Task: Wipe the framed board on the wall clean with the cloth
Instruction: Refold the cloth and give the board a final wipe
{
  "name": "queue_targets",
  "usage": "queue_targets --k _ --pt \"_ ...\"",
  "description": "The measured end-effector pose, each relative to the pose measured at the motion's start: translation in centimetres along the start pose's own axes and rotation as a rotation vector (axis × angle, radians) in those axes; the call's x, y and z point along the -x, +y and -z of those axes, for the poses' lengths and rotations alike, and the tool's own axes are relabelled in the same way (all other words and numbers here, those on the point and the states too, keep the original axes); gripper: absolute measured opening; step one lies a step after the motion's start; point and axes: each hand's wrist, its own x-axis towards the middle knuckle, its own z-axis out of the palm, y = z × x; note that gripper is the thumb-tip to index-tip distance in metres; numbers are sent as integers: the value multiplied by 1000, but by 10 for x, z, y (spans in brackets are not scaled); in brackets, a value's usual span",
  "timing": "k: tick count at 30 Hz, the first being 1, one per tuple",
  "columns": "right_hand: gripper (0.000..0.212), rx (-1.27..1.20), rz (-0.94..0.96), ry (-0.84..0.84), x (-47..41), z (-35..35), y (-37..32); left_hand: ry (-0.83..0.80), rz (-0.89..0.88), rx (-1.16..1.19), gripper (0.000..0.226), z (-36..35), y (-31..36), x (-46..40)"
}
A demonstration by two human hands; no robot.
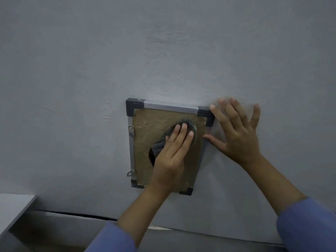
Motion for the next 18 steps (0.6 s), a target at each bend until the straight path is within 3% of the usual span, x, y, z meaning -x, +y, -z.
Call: queue_targets --k 3,6,13,15,18 --pt "78 -10 -7 -72 6 5 -3 74 -52 4 50 20 -23 6" --pt "87 17 -18 -141 8 9 -4 266 167 23 45 24 -29 -6" --pt "93 50 -66 -188 6 5 -5 336 426 100 47 -15 10 -22" --pt "93 41 -76 -202 6 4 -5 256 363 73 49 -15 11 -19" --pt "97 115 -51 -223 4 7 -3 34 96 49 48 -12 11 -7"
